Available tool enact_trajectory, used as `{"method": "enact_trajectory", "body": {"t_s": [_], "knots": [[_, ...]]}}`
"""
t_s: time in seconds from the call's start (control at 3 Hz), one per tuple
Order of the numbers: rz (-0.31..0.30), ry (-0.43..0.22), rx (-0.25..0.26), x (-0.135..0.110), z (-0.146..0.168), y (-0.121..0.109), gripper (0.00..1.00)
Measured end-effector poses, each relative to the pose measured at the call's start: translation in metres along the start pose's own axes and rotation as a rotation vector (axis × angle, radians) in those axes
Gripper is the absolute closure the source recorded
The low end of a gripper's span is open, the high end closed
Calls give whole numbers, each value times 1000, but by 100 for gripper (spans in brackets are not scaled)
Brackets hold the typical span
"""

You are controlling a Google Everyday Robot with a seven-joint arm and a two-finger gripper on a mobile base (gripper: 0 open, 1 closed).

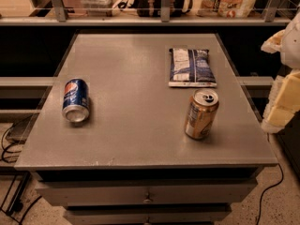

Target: Pick pepsi can

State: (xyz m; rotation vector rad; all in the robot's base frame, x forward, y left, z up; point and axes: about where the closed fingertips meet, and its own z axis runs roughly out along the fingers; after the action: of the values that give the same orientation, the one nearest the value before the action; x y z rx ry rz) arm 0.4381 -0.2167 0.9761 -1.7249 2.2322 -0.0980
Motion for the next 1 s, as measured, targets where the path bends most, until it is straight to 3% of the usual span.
{"method": "enact_trajectory", "body": {"t_s": [0.67,1.0], "knots": [[-15,-29,7,-8,-1,-2,0],[-61,-119,8,-29,3,-5,0]]}}
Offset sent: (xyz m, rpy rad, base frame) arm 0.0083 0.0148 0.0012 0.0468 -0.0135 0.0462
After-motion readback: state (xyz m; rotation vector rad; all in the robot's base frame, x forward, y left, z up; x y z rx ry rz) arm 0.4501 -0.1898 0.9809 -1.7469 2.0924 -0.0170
